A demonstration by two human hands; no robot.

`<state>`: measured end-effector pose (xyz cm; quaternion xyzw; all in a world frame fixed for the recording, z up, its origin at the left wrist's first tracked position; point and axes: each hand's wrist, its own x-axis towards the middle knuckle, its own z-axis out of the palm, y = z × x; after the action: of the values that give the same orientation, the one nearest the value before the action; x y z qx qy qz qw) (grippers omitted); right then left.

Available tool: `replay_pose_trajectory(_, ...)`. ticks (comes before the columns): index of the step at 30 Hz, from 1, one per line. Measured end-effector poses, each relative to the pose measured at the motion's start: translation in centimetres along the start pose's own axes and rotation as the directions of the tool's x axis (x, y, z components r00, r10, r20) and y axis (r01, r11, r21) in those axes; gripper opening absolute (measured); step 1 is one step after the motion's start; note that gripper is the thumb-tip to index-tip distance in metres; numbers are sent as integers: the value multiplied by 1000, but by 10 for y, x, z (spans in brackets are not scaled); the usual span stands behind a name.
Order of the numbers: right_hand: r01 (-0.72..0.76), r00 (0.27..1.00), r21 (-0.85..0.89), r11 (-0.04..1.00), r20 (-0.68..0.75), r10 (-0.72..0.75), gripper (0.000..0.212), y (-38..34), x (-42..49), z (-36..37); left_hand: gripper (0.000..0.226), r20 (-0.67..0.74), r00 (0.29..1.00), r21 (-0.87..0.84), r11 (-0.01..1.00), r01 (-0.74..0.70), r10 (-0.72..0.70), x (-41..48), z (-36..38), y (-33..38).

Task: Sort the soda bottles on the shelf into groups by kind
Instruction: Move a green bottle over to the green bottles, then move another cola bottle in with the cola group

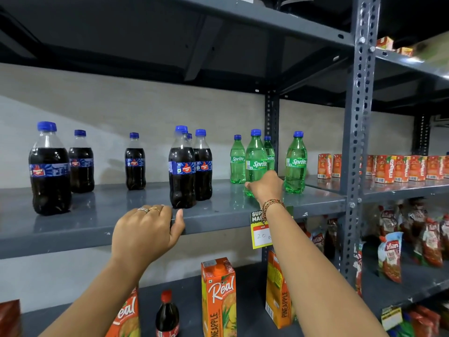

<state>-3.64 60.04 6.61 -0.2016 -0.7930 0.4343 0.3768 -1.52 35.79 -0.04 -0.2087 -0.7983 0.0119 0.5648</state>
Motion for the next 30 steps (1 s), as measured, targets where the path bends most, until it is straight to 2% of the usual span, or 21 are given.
replay_pose_trajectory(2, 20, 998, 12, 1000, -54, -20, 63, -1, -6, -1, 51, 15, 1000, -10, 1000, -8, 8, 0, -2, 0)
replay_pose_trajectory(4, 181, 960, 20, 983, -222, -172, 72, -4, -21, 3, 51, 37, 999, -16, 1000, -22, 23, -1, -5, -4)
replay_pose_trajectory(6, 458, 825, 61, 887, -402, -398, 53, -13, -47, 10, 51, 50, 998, -9, 1000, -29, 29, -3, -8, -9)
replay_pose_trajectory(7, 556, 775, 92, 826, -414, -476, 44, -23, -62, 19, 51, 52, 998, 3, 1000, -19, 18, -6, -10, -16)
replay_pose_trajectory(8, 608, 758, 111, 786, -376, -533, 39, -31, -73, 26, 52, 54, 998, 9, 1000, -11, 10, -6, -12, -20)
replay_pose_trajectory(10, 581, 809, 134, 803, -202, -551, 48, -50, -91, 45, 53, 62, 998, 19, 1000, 7, -8, -10, -17, -33)
replay_pose_trajectory(12, 492, 870, 102, 864, -39, -491, 58, -63, -97, 60, 53, 68, 998, 32, 999, 10, -13, -15, -21, -46)
replay_pose_trajectory(14, 441, 896, 34, 897, 49, -442, 60, -68, -98, 68, 53, 67, 998, 35, 999, 2, -4, -20, -25, -58)
replay_pose_trajectory(17, 432, 901, -16, 902, 51, -431, 52, -73, -101, 75, 55, 62, 998, 29, 1000, -2, 0, -26, -28, -75)
replay_pose_trajectory(19, 426, 903, 24, 905, 56, -426, 53, -80, -107, 80, 53, 56, 998, 33, 999, -17, 15, -27, -29, -82)
replay_pose_trajectory(25, 432, 865, 173, 885, 198, -461, 55, -107, -128, 109, 53, 61, 997, 30, 998, -51, 49, -26, -28, -90)
replay_pose_trajectory(30, 405, 883, 179, 897, 179, -434, 57, -114, -131, 126, 59, 84, 996, 46, 999, -15, 11, -27, -32, -106)
